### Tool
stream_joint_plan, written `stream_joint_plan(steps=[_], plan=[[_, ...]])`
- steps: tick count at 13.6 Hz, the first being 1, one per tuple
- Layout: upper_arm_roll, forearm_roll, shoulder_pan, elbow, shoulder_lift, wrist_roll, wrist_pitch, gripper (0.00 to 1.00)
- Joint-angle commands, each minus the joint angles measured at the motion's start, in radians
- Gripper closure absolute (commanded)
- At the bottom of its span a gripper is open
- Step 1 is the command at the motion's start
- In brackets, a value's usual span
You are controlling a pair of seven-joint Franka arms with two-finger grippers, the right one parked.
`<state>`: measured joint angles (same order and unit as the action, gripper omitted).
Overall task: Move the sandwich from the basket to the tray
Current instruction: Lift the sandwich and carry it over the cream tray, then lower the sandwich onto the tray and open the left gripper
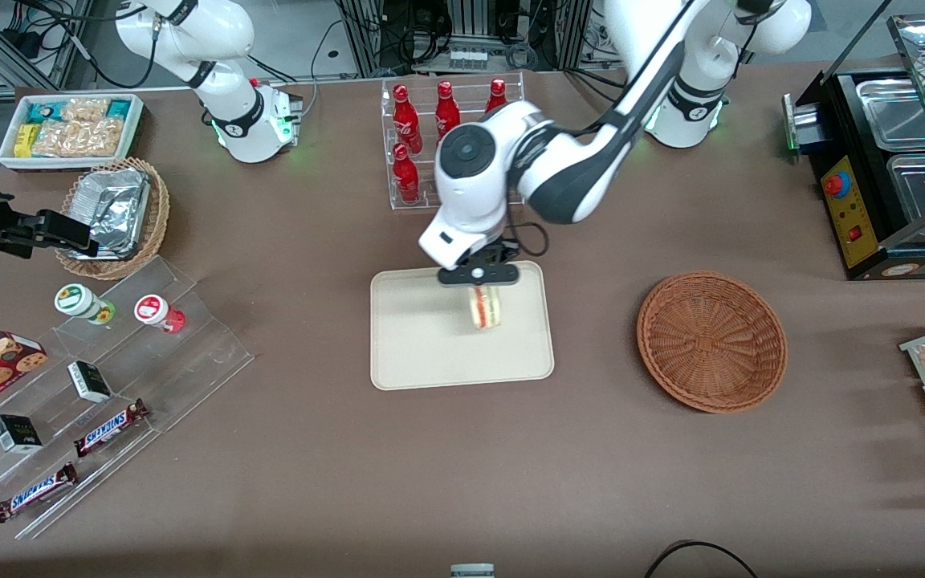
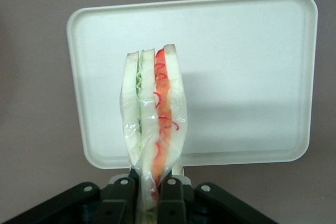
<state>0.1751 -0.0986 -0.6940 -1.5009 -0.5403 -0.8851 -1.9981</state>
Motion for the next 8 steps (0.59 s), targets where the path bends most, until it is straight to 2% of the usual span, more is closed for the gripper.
stream_joint_plan(steps=[1,8], plan=[[-0.008,-0.004,-0.025,0.07,-0.098,0.005,-0.043,1.0],[-0.008,-0.006,-0.044,0.068,-0.187,0.005,-0.145,1.0]])
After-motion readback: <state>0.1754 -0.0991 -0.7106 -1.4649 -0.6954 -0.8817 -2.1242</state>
